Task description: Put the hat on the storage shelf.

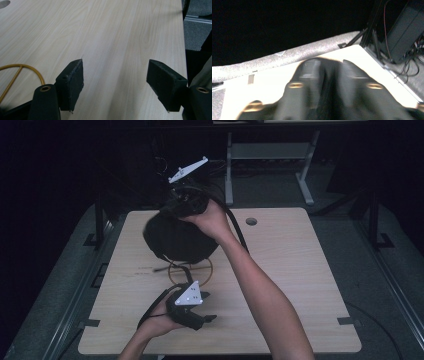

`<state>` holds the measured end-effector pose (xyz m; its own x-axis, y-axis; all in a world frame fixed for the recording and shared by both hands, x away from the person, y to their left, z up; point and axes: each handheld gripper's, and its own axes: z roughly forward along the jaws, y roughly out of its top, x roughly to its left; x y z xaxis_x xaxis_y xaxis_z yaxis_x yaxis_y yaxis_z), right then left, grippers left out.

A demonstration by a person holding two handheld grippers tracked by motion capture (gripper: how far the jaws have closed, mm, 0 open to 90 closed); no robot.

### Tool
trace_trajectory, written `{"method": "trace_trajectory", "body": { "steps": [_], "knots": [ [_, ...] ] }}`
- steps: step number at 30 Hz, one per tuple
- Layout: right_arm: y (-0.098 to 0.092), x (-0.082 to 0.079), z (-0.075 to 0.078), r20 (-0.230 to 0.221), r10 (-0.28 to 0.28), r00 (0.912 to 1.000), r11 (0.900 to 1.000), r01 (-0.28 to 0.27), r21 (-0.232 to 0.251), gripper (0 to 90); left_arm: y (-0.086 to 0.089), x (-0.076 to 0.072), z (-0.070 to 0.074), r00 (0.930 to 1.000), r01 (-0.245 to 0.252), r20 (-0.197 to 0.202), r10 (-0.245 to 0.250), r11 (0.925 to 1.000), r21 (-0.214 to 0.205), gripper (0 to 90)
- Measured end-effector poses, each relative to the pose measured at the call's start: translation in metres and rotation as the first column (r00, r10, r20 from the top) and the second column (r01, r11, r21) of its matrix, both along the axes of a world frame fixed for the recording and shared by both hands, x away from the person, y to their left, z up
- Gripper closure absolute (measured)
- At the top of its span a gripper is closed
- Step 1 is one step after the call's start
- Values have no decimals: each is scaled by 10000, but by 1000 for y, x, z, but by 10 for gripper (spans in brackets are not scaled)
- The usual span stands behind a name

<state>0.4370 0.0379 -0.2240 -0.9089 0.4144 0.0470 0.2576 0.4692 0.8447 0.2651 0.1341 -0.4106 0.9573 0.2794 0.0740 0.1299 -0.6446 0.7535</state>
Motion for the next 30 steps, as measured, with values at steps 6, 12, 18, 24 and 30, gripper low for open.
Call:
{"method": "trace_trajectory", "body": {
  "steps": [6,12,18,24,30],
  "knots": [
    [-15,0,-3,-67,-213,9998,9997,214,153,451,4,1,0,9997,-251,-11,250,9995,-177,294],
    [-31,-1,-5,-124,-326,9994,9983,332,482,415,6,2,1,9991,-428,-6,428,9986,-301,290],
    [-47,-3,-6,-141,-229,9996,9984,236,505,379,10,4,1,9981,-616,42,618,9976,-311,283],
    [-59,-7,-6,-264,-235,9994,9980,250,582,349,11,5,1,9975,-708,25,709,9967,-390,280],
    [-78,-14,-5,-265,-140,9996,9982,155,583,319,13,6,0,9962,-869,33,871,9954,-398,274]
  ]
}}
